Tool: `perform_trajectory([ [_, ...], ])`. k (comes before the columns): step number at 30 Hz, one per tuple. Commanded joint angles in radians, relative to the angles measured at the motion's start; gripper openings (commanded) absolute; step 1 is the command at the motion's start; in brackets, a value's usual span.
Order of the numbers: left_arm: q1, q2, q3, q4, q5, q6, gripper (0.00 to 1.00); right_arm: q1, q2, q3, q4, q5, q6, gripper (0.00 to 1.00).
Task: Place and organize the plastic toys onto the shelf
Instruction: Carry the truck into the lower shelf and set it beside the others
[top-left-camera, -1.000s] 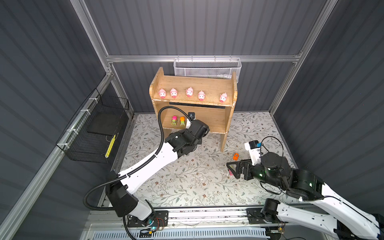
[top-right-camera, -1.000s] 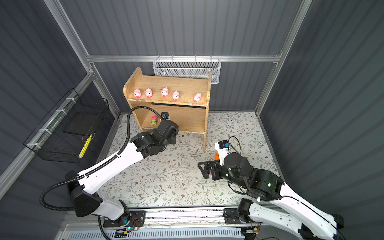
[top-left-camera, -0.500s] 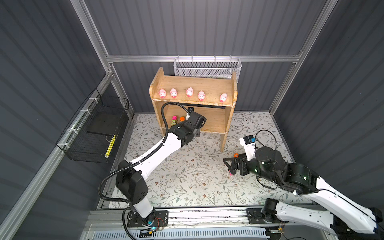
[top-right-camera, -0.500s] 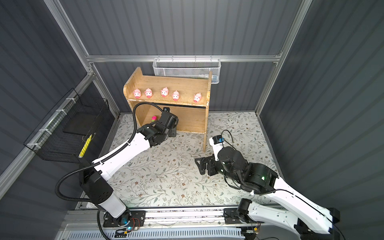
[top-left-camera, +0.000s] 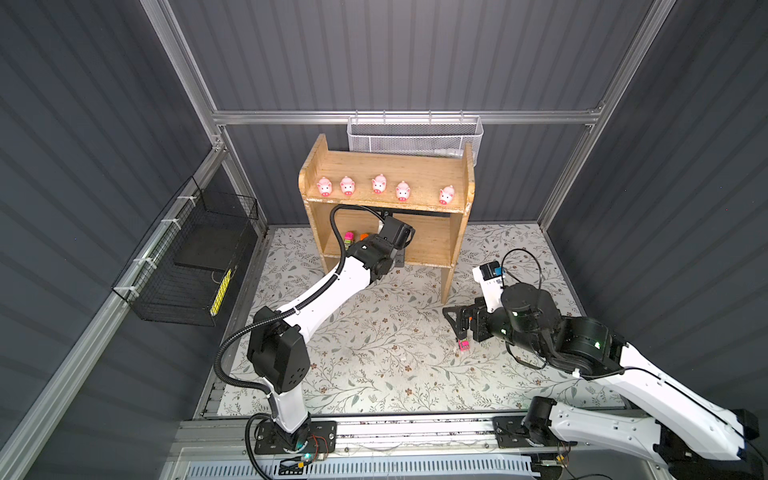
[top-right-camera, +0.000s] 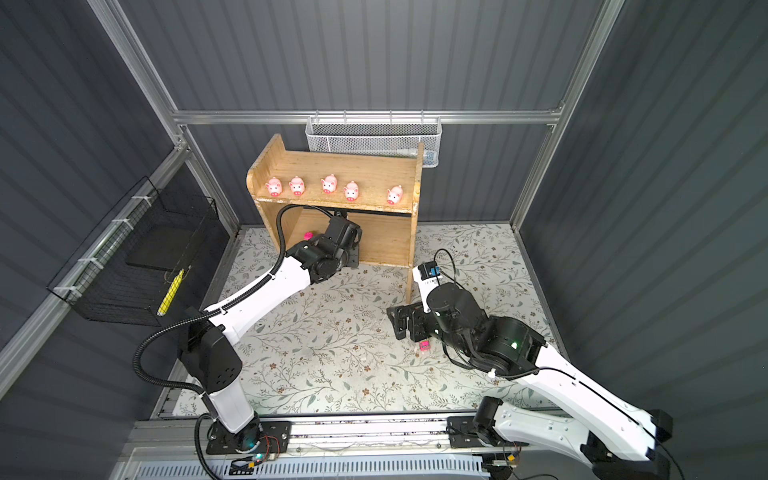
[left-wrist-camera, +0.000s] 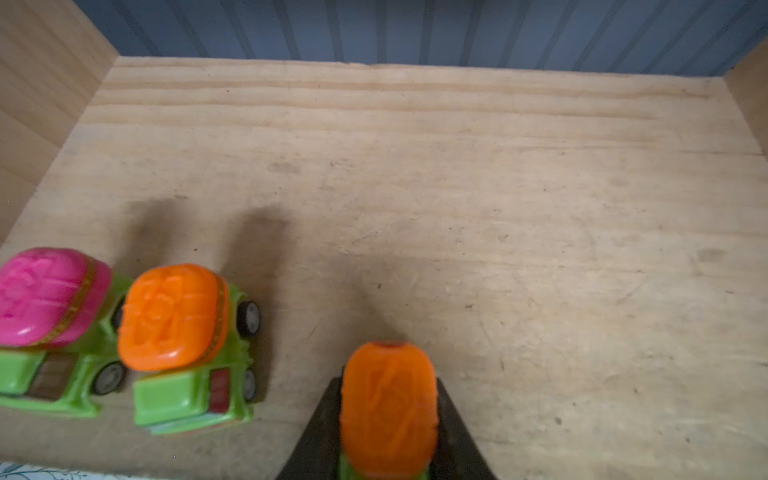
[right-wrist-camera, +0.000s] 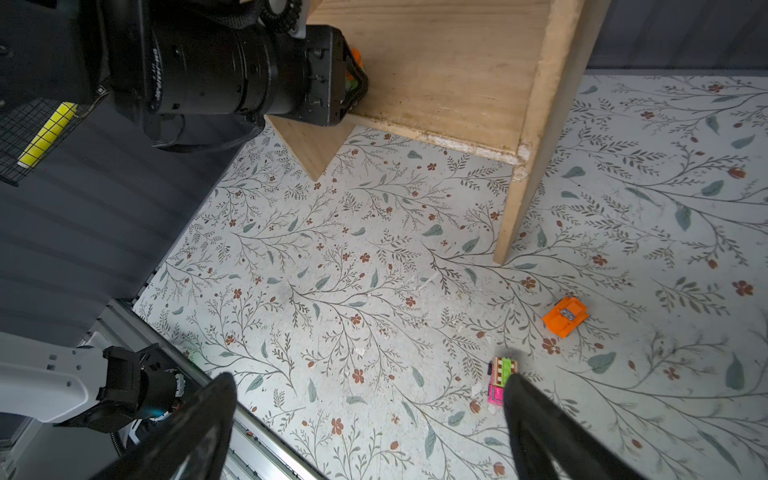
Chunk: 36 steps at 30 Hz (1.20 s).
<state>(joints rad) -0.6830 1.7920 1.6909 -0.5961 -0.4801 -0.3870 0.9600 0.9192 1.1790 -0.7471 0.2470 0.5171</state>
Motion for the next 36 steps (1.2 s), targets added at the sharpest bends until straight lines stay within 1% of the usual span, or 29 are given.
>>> perform_trajectory([
  [1, 0.017, 0.01, 0.037, 0.007, 0.014, 0.018, 0.29, -0.013, -0.016, 0.006, 0.011, -0.011, -0.007, 0.99],
  [6, 0.029, 0.021, 0.039, 0.016, 0.021, 0.021, 0.3, -0.03, -0.023, -0.008, 0.011, -0.027, -0.002, 0.99],
  [9, 0.032, 0.027, 0.048, 0.012, 0.022, 0.026, 0.34, -0.041, -0.023, -0.009, 0.014, -0.038, 0.0, 0.99],
  [15, 0.033, 0.012, 0.035, 0.03, 0.03, 0.036, 0.55, -0.067, -0.013, -0.005, 0.018, -0.072, -0.002, 0.99],
  [23, 0.033, -0.025, 0.008, 0.054, 0.043, 0.042, 0.61, -0.079, -0.011, -0.007, 0.022, -0.099, 0.004, 0.99],
  [29, 0.033, -0.056, -0.005, 0.064, 0.043, 0.051, 0.68, -0.083, -0.011, -0.002, 0.019, -0.104, 0.006, 0.99],
  [36, 0.032, -0.095, -0.013, 0.064, 0.055, 0.051, 0.69, -0.083, -0.014, 0.001, 0.017, -0.112, 0.014, 0.99],
])
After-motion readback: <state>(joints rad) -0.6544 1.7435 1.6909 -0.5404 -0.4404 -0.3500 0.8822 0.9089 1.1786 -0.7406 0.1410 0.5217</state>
